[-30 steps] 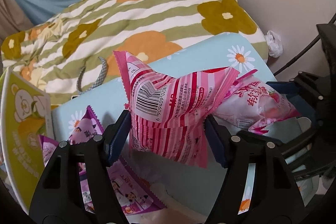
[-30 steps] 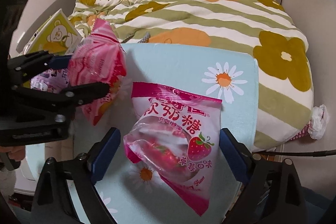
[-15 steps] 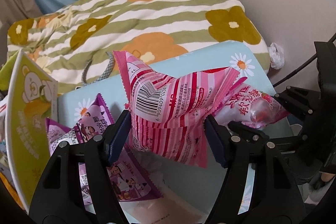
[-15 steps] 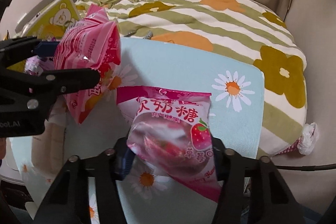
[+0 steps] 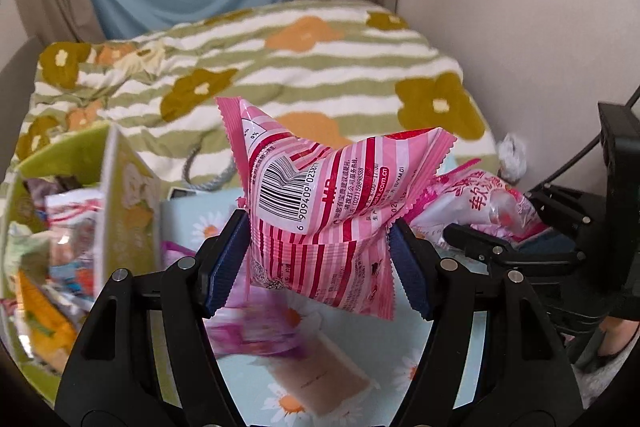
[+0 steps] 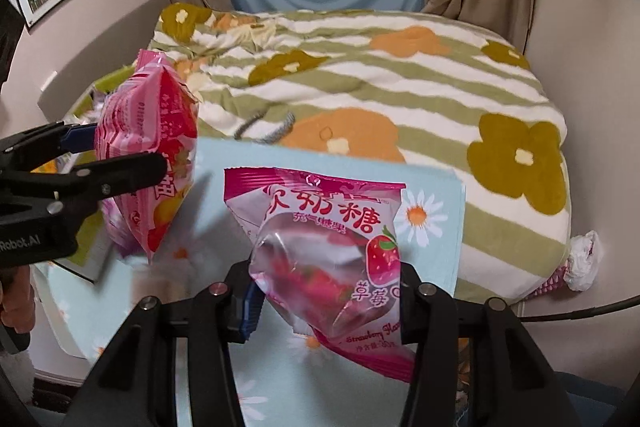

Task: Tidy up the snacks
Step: 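Carry pink striped bag with left gripper while right carries strawberry bag to box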

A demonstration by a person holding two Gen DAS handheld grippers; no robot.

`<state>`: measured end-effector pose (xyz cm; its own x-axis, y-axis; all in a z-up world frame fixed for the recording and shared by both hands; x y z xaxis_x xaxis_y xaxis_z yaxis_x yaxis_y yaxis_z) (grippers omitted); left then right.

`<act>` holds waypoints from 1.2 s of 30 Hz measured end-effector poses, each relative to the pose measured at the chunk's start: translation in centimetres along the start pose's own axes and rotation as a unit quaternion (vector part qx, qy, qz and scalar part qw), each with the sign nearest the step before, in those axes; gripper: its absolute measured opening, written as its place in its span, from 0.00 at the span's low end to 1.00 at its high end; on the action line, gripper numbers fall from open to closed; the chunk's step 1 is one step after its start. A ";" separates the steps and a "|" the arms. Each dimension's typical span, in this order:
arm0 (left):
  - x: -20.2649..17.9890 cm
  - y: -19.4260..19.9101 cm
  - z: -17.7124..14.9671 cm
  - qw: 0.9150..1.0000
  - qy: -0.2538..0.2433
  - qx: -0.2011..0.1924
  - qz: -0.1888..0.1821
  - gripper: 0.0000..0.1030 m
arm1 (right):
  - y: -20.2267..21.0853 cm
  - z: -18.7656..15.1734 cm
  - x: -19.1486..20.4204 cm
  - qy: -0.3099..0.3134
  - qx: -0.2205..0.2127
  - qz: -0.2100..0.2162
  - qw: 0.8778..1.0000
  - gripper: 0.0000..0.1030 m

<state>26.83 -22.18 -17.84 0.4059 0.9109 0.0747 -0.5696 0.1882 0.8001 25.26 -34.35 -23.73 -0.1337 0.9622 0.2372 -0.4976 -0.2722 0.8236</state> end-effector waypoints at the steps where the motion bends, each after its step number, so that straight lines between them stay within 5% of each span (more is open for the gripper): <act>1: 0.5 1.1 0.3 1.000 0.005 -0.008 0.000 0.66 | 0.7 0.5 0.5 0.000 -0.006 0.001 1.000 0.44; 10: 6.3 8.8 1.5 0.997 0.033 -0.064 0.030 0.66 | 5.5 4.1 4.5 -0.004 -0.041 0.001 0.999 0.44; 19: 16.8 12.6 -0.9 0.992 0.078 -0.061 0.072 0.66 | 7.0 7.7 12.4 0.018 -0.068 0.025 0.997 0.44; 28: 28.3 11.4 -4.6 0.990 0.107 -0.017 0.089 0.66 | 3.6 9.8 24.1 0.046 -0.067 0.062 0.995 0.44; 36: 34.2 6.1 -6.4 0.992 0.110 0.033 0.056 0.74 | -0.7 10.4 30.0 0.032 -0.050 0.063 0.996 0.44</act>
Point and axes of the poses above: each gripper's, at about its wrist camera, not at the fingertips, and y roughly against the way its jaws point, x to its left, z to its top, the point moved 9 cm from there along -y, roughly the way its jaws point, and after that the axes turned 9 degrees about -y, right-handed, at the moved point
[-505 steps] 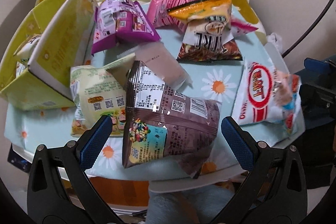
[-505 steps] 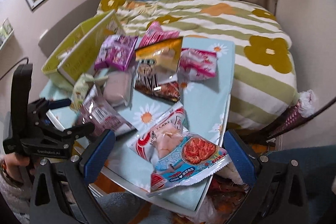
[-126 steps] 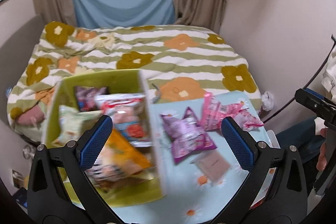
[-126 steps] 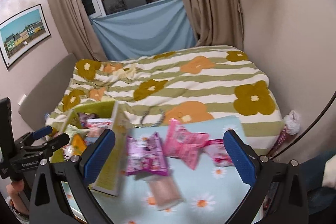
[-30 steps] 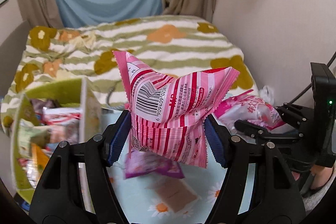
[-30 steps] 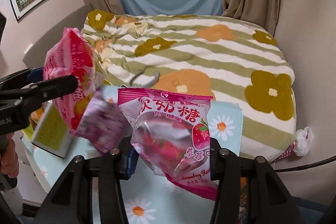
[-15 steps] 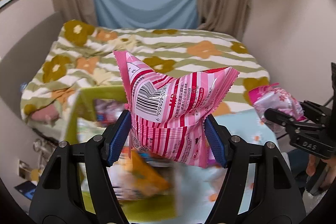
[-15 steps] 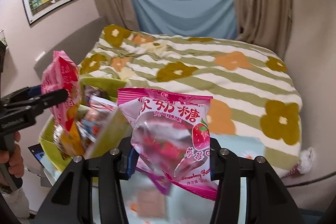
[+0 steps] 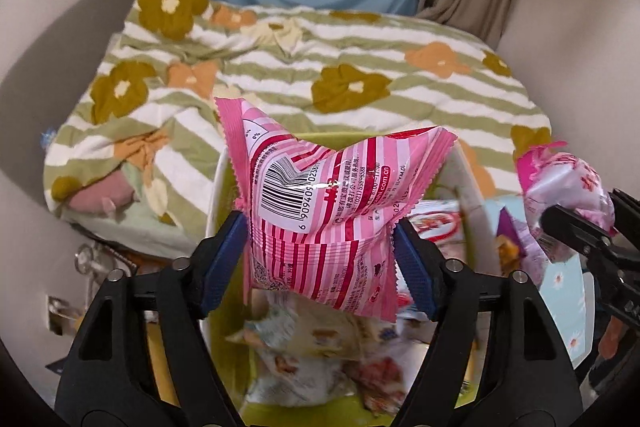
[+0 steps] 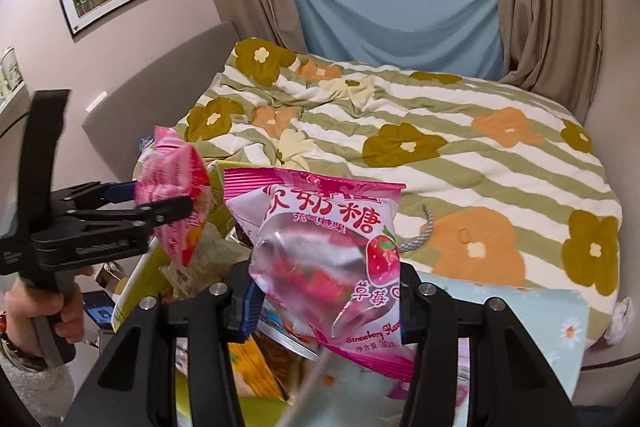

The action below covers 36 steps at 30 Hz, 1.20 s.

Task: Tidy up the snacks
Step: 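Carry pink striped bag with left gripper while right carries strawberry bag to box, then open left gripper over box while right gripper drops strawberry candy bag in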

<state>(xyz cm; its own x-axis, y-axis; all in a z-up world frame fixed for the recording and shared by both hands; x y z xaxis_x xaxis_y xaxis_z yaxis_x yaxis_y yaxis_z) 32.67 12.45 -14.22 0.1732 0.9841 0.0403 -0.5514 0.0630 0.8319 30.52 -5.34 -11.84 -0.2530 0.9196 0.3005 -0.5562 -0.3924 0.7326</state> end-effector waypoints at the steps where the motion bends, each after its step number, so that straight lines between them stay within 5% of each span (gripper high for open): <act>1: 0.2 -0.6 -0.1 1.000 0.001 0.004 -0.005 0.83 | -0.6 -0.1 0.3 -0.005 0.002 -0.003 1.000 0.44; 2: 0.3 -1.0 -0.2 1.000 0.000 0.006 -0.011 0.94 | -1.0 -0.1 0.5 -0.009 0.004 -0.005 1.000 0.44; 4: 0.3 -1.0 -0.3 1.000 -0.002 -0.003 -0.020 1.00 | -1.8 -0.4 0.6 -0.019 0.008 -0.012 1.000 0.44; 10: 0.3 -0.1 -2.0 0.999 0.001 -0.003 -0.046 1.00 | -2.7 -1.3 0.7 -0.043 0.015 -0.028 0.999 0.44; 25: 2.3 3.2 -5.4 1.000 0.002 -0.015 -0.019 1.00 | -3.3 0.7 3.3 -0.057 0.010 -0.025 0.998 0.47; 27: 2.7 3.2 -5.5 1.000 -0.001 -0.017 -0.009 1.00 | -4.3 1.0 3.6 -0.062 0.006 -0.022 0.998 0.52; 29: 3.0 2.9 -5.7 1.000 -0.004 -0.016 -0.003 1.00 | -5.0 1.0 3.8 -0.067 0.000 -0.015 0.998 0.93; 30: 3.0 2.7 -5.9 1.000 -0.006 -0.014 0.000 1.00 | -5.1 1.0 3.8 -0.069 -0.008 -0.014 0.998 1.00; 36: 2.6 1.3 -7.9 1.000 -0.019 0.005 0.002 1.00 | -5.9 -0.8 3.9 -0.071 -0.007 -0.008 0.997 1.00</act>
Point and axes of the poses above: each gripper's, at about its wrist camera, not at the fingertips, and y roughly against the way its jaws point, x to its left, z to its top, the point moved 9 cm from there along -y, roughly the way its jaws point, and after that the axes turned 9 degrees about -y, right-handed, at the moved point
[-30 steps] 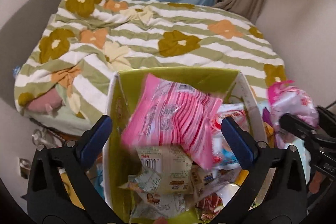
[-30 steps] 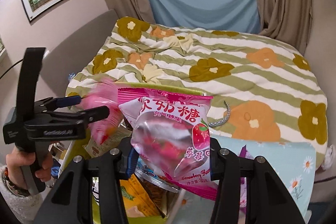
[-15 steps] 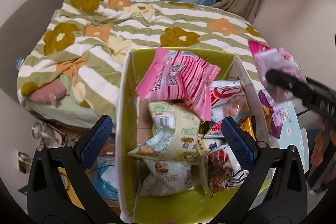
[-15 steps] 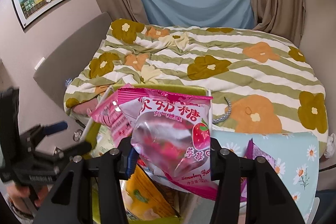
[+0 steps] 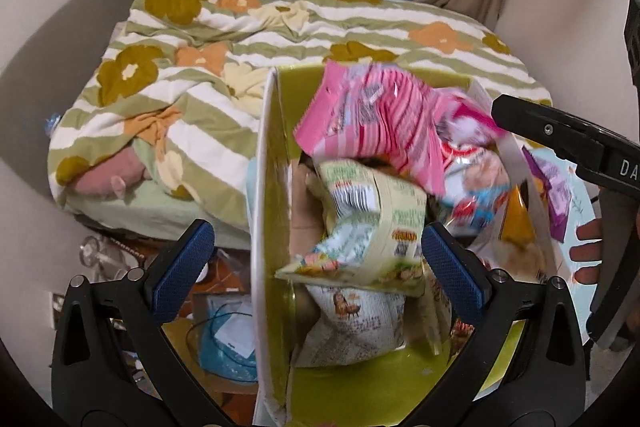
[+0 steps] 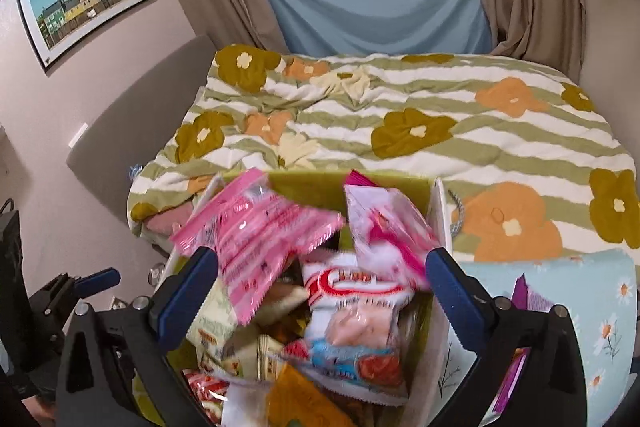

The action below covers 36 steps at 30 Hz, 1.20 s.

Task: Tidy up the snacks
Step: 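Open left gripper over box while right gripper drops strawberry candy bag in, then move both grippers back to the purple bag and pale pink pack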

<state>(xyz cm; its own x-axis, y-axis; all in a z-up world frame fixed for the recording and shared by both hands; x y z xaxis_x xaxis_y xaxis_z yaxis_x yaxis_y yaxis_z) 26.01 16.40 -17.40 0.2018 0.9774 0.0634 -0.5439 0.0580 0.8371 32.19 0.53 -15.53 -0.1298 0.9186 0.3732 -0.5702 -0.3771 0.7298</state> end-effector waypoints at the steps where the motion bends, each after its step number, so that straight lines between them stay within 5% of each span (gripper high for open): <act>1: -0.1 -0.1 -0.2 1.000 0.000 0.002 -0.001 1.00 | 0.0 -0.3 -0.1 0.004 0.001 -0.004 1.000 1.00; 22: -3.0 9.1 1.1 0.998 -0.004 -0.066 0.010 1.00 | 11.1 -1.2 0.1 0.019 -0.043 -0.009 0.999 1.00; 36: -12.0 11.4 2.5 0.996 -0.007 -0.091 -0.013 1.00 | 20.2 -2.1 -8.3 -0.003 -0.086 -0.041 0.995 1.00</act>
Point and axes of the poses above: each gripper's, at about its wrist camera, not at the fingertips, and y roughly against the way its jaws point, x to its left, z to its top, the point moved 9 cm from there along -y, roughly the way its jaws point, and after that the axes turned 9 degrees about -y, right-handed, at the moved point
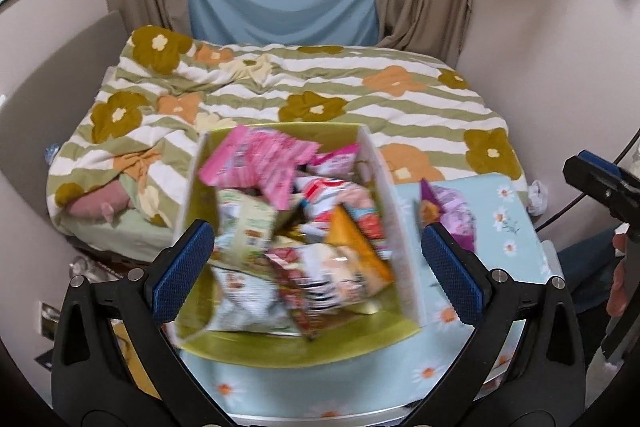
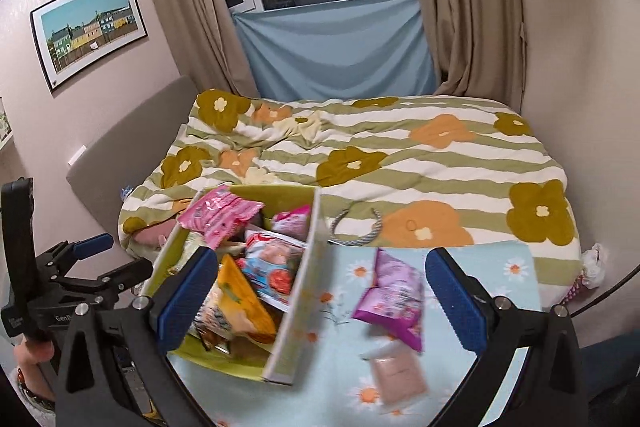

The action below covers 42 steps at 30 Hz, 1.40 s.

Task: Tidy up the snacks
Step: 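Move both grippers back to the purple bag and pale pink pack, then grasp pale pink pack with left gripper while right grasps purple snack bag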

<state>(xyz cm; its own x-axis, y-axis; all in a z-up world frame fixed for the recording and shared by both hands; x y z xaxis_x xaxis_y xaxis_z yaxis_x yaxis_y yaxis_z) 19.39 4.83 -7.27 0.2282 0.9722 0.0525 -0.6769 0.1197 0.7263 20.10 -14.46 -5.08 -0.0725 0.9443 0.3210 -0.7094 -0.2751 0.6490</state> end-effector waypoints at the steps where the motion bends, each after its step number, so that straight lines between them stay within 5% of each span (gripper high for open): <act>1: -1.2 -0.1 0.2 1.000 0.002 0.001 -0.003 1.00 | 0.3 0.1 -1.0 0.000 0.001 0.002 1.000 1.00; 11: -12.2 -2.8 -0.8 0.999 0.011 0.037 -0.009 1.00 | 0.6 0.3 -9.4 0.019 0.035 0.037 0.999 1.00; 21: -19.4 -10.4 -8.1 0.989 0.091 0.113 0.009 1.00 | -4.1 -2.0 -14.4 0.054 0.101 0.097 0.989 1.00; 30: -22.9 -17.2 -13.0 0.983 0.120 0.136 0.026 0.99 | -10.3 -5.2 -15.2 0.116 0.140 0.139 0.973 1.00; 42: -24.5 -21.3 -14.8 0.981 0.102 0.160 0.037 0.79 | -15.2 -7.4 -14.7 0.163 0.162 0.193 0.954 1.00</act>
<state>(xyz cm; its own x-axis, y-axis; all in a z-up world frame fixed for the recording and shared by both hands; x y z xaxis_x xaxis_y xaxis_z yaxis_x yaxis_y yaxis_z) 17.84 -18.51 -34.18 0.0189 0.9998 -0.0015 -0.4237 0.0094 0.9058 26.73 -22.88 -24.76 -0.5357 0.7528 0.3825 -0.3357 -0.6056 0.7215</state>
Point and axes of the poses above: each gripper's, at about its wrist camera, not at the fingertips, and y roughly against the way its jaws point, x to its left, z to its top, the point moved 9 cm from there along -y, roughly the way its jaws point, and after that the axes turned 9 degrees about -y, right-handed, at the moved point
